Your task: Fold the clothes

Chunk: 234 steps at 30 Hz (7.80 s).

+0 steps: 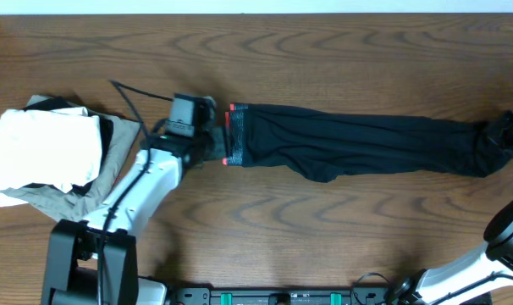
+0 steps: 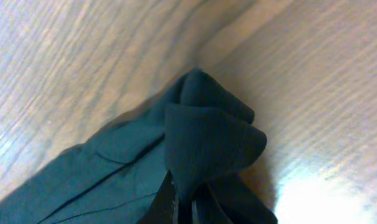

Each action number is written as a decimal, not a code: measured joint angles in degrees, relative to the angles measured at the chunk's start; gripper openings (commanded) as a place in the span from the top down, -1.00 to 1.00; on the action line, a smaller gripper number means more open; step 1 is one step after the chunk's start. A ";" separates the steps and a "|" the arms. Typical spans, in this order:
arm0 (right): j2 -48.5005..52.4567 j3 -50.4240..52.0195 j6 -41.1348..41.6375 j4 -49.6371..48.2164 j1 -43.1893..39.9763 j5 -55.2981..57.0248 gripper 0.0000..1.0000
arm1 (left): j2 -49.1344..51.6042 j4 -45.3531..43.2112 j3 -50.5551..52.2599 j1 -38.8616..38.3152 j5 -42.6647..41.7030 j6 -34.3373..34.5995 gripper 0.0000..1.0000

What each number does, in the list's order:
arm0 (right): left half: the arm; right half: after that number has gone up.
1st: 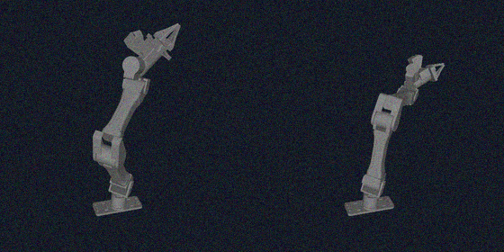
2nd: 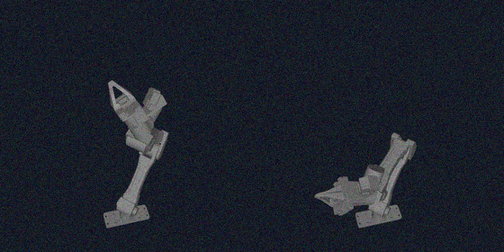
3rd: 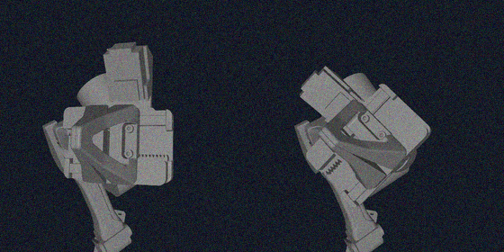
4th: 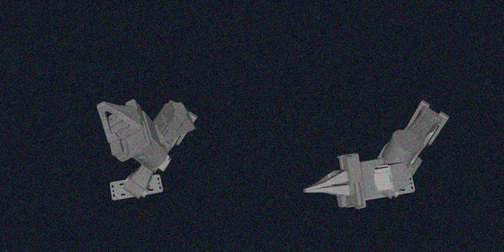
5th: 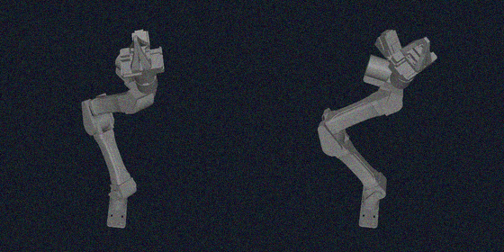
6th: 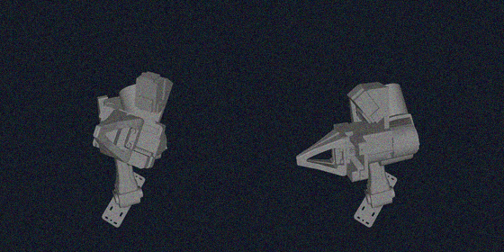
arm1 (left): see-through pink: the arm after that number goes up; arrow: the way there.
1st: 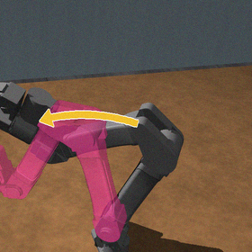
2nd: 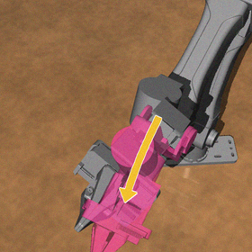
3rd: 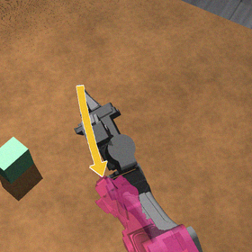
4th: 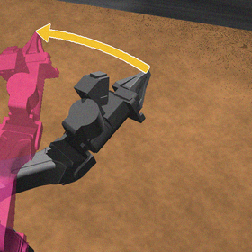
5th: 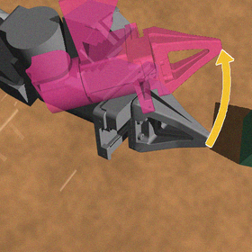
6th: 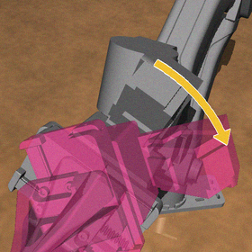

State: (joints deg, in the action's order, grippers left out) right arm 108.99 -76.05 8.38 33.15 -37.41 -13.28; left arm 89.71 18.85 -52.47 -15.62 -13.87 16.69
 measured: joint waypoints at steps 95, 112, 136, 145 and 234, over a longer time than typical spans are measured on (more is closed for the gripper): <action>-8.85 0.04 0.13 15.87 38.77 4.37 0.48 | 17.00 -6.64 -1.90 2.75 -24.02 11.58 0.33; -8.85 0.04 0.13 16.55 38.77 5.27 0.51 | 17.29 -0.76 -1.86 5.31 -28.96 9.97 -0.04; -8.85 0.04 -1.97 17.35 38.77 5.40 0.49 | 5.27 18.49 0.52 14.25 -28.24 19.17 -0.69; -8.85 0.04 -2.56 17.62 38.77 5.40 0.48 | 5.27 20.94 0.63 16.68 -30.95 22.56 -0.72; -8.85 0.04 -5.20 21.44 37.38 6.29 0.46 | -8.15 -36.57 28.44 -7.87 9.07 76.59 -0.99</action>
State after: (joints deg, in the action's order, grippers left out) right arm 100.14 -76.01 3.18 54.59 -0.03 -6.98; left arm 81.56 -17.72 -24.03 -23.49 -4.80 93.27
